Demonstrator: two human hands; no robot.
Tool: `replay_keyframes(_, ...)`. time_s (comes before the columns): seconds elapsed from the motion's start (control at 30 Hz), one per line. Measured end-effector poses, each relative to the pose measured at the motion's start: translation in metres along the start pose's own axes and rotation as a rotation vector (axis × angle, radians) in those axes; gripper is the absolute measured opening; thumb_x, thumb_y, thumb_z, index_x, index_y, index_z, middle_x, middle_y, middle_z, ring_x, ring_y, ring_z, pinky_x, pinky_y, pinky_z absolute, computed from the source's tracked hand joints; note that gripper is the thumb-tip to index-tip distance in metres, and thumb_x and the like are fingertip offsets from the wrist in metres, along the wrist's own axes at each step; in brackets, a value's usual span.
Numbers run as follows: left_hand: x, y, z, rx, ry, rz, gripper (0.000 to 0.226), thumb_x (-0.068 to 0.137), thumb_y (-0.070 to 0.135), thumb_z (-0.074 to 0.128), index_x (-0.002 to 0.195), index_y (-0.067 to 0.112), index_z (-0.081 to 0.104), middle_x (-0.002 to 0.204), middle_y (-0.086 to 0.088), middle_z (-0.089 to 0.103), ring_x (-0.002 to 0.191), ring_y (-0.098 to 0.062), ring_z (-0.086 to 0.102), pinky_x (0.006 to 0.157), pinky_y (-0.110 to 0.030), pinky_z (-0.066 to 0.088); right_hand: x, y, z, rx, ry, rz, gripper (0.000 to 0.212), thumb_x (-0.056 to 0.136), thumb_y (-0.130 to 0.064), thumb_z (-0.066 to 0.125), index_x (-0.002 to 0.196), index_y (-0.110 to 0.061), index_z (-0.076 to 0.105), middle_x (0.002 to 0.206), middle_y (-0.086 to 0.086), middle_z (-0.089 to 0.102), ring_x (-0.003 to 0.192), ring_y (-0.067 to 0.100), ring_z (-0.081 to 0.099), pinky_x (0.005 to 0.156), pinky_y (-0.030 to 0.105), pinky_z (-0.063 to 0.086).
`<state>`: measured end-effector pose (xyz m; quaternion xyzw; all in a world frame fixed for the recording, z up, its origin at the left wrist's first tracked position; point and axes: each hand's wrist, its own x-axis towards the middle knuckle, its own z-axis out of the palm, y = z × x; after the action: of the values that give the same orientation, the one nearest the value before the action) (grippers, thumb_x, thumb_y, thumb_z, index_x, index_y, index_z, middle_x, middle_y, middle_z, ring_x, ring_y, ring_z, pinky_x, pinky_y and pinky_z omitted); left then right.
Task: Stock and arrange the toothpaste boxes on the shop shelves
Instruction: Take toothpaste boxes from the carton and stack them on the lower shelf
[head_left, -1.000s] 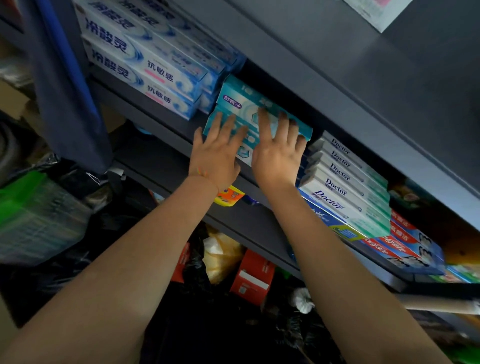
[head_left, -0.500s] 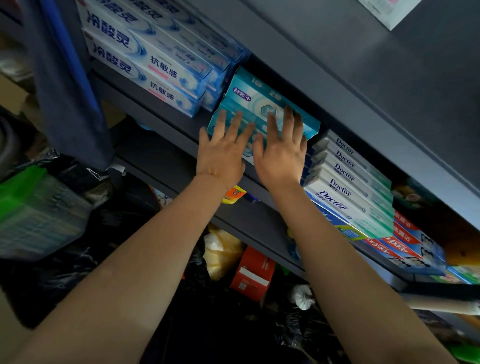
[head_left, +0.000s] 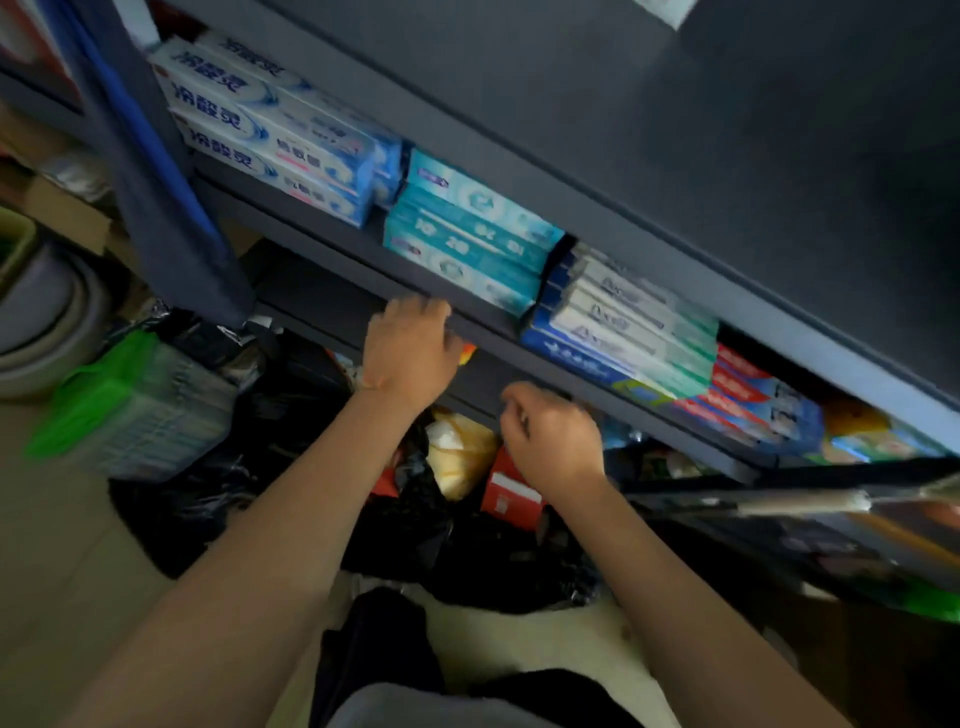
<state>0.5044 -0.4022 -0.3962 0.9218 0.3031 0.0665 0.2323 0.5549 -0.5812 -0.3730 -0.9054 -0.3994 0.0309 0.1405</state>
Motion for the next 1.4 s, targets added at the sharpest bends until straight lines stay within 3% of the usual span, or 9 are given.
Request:
replay_keyframes(0.07, -0.039, 0.014, 0.008, -0.087, -0.211, -0.018, 0.018, 0.093, 0.028, 0.053, 0.103, 0.021, 0.066, 0.104, -0.008, 0.069, 0.1, -0.032, 0.063, 0.08, -0.041, 0.052, -0.035, 0.014, -0.01, 0.02, -0.069, 0.053, 0.025, 0.088, -0.027, 0.05, 0.096, -0.014, 0.07, 0.078, 0.01, 0.068, 0.068, 0.037, 0.065, 0.053, 0.036, 0.048)
replay_keyframes(0.2, -0.106, 0.075, 0.031, -0.107, -0.531, 0.082, 0.024, 0.099, 0.028, 0.048, 0.11, 0.021, 0.068, 0.11, -0.003, 0.07, 0.101, -0.024, 0.064, 0.08, -0.04, 0.053, -0.099, 0.057, -0.044, 0.146, -0.077, 0.164, 0.019, 0.093, -0.02, 0.055, 0.106, -0.017, 0.067, 0.096, 0.007, 0.07, 0.084, 0.033, 0.065, 0.064, 0.038, 0.052)
replay_keyframes(0.3, -0.145, 0.149, 0.055, -0.116, -0.527, 0.155, 0.025, 0.1, 0.031, 0.047, 0.113, 0.025, 0.067, 0.112, 0.003, 0.069, 0.103, -0.019, 0.062, 0.083, -0.036, 0.052, -0.149, 0.11, -0.081, 0.211, -0.008, 0.212, 0.022, 0.093, -0.02, 0.053, 0.111, -0.018, 0.066, 0.106, 0.004, 0.067, 0.091, 0.029, 0.065, 0.071, 0.043, 0.054)
replay_keyframes(0.43, -0.219, 0.274, 0.08, -0.177, -0.527, 0.255, 0.021, 0.099, 0.034, 0.051, 0.112, 0.029, 0.067, 0.104, 0.008, 0.069, 0.095, -0.015, 0.065, 0.082, -0.037, 0.054, -0.245, 0.201, -0.142, 0.212, 0.134, 0.254, 0.029, 0.089, -0.027, 0.045, 0.104, -0.015, 0.067, 0.101, 0.006, 0.066, 0.086, 0.031, 0.065, 0.069, 0.043, 0.055)
replay_keyframes(0.63, -0.362, 0.448, 0.128, -0.338, -0.552, 0.419, 0.019, 0.097, 0.032, 0.057, 0.111, 0.028, 0.068, 0.105, 0.008, 0.066, 0.087, -0.009, 0.064, 0.081, -0.032, 0.054, -0.423, 0.316, -0.234, 0.229, 0.335, 0.414, 0.017, 0.095, -0.014, 0.054, 0.103, -0.011, 0.069, 0.097, 0.005, 0.064, 0.078, 0.022, 0.062, 0.064, 0.039, 0.053)
replay_keyframes(0.8, -0.414, 0.565, 0.15, -0.283, -0.62, 0.546, 0.018, 0.1, 0.037, 0.052, 0.112, 0.036, 0.065, 0.103, 0.015, 0.064, 0.083, -0.002, 0.061, 0.069, -0.024, 0.051, -0.525, 0.388, -0.284, 0.262, 0.43, 0.581, 0.015, 0.092, -0.013, 0.058, 0.1, -0.012, 0.07, 0.098, 0.006, 0.066, 0.084, 0.025, 0.063, 0.069, 0.035, 0.05)
replay_keyframes(1.03, -0.406, 0.665, 0.188, -0.241, -0.574, 0.665, 0.019, 0.099, 0.032, 0.054, 0.111, 0.032, 0.068, 0.104, 0.012, 0.066, 0.088, -0.005, 0.061, 0.075, -0.026, 0.05, -0.559, 0.476, -0.309, 0.358, 0.494, 0.693, 0.015, 0.091, -0.013, 0.059, 0.098, -0.011, 0.071, 0.095, 0.008, 0.067, 0.083, 0.028, 0.063, 0.071, 0.036, 0.049)
replay_keyframes(1.27, -0.388, 0.76, 0.276, -0.431, -0.462, 0.609, 0.013, 0.091, 0.019, 0.06, 0.097, 0.021, 0.072, 0.098, 0.005, 0.064, 0.085, -0.011, 0.059, 0.079, -0.029, 0.047, -0.567, 0.582, -0.317, 0.318, 0.496, 0.761, 0.018, 0.088, -0.011, 0.056, 0.096, -0.008, 0.072, 0.091, 0.007, 0.067, 0.079, 0.025, 0.061, 0.07, 0.037, 0.049)
replay_keyframes(1.4, -0.386, 0.817, 0.308, -0.395, -0.485, 0.751, 0.012, 0.09, 0.018, 0.06, 0.092, 0.017, 0.072, 0.095, 0.002, 0.064, 0.095, -0.018, 0.058, 0.083, -0.032, 0.044, -0.584, 0.643, -0.344, 0.251, 0.462, 0.904, 0.019, 0.092, -0.013, 0.057, 0.106, -0.011, 0.07, 0.099, 0.004, 0.065, 0.085, 0.022, 0.061, 0.072, 0.039, 0.052)
